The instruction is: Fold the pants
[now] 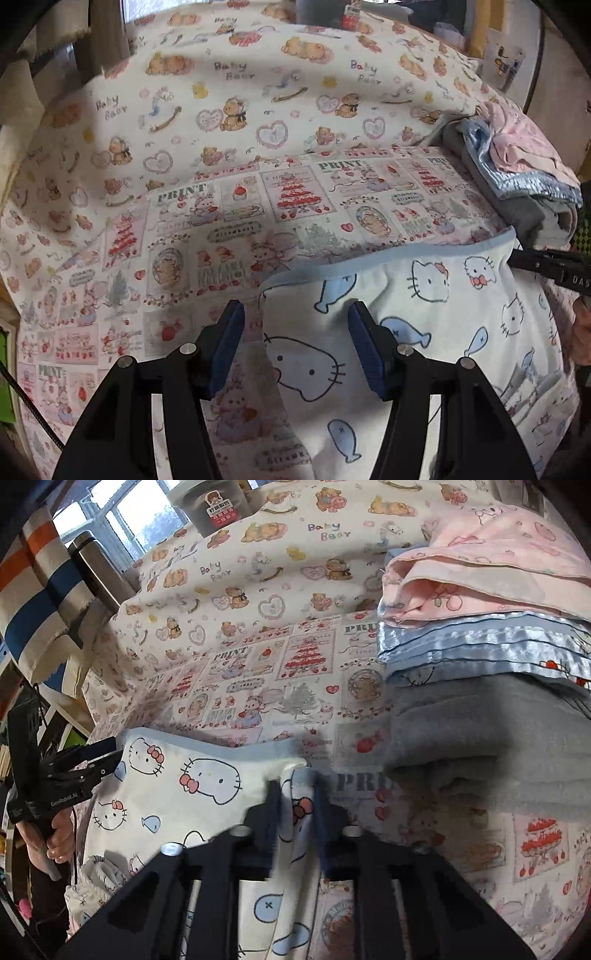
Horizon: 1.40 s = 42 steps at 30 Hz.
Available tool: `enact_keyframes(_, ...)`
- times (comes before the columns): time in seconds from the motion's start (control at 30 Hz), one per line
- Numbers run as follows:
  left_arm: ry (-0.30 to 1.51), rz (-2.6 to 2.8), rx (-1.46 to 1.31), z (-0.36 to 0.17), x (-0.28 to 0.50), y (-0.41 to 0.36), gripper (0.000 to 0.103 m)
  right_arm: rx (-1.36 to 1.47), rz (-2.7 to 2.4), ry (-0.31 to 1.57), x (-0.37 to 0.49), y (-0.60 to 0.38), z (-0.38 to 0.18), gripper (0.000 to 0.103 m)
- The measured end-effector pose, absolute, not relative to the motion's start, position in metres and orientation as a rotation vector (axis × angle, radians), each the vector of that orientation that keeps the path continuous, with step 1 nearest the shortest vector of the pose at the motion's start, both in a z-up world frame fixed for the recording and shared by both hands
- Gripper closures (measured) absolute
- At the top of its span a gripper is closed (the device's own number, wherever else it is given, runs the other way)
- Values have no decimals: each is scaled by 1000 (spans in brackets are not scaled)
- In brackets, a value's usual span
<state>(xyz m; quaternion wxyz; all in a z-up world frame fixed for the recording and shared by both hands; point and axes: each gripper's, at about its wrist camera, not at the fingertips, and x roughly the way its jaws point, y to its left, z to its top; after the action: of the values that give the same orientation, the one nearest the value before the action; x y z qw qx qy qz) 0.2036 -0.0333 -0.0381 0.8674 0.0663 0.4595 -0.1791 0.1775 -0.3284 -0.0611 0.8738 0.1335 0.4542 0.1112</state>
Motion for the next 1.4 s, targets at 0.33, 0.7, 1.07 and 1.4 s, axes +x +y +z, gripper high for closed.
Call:
enact_keyframes(0.33,957,-421,78,-49,213,-40,84,262,221,891,166,-334,-53,97)
enact_keyframes(0.7,801,-485,44,-1,184,-24,98,238,271,725,135,-331,-16,97)
enact_keyframes(1.07,592,-596,73,61,76,-2,98,240,296,579,35,-331,22,97)
enact_keyframes(1.4,583,-598,76,28,-2,13,98,268,294,565,-47,-318,-6,97)
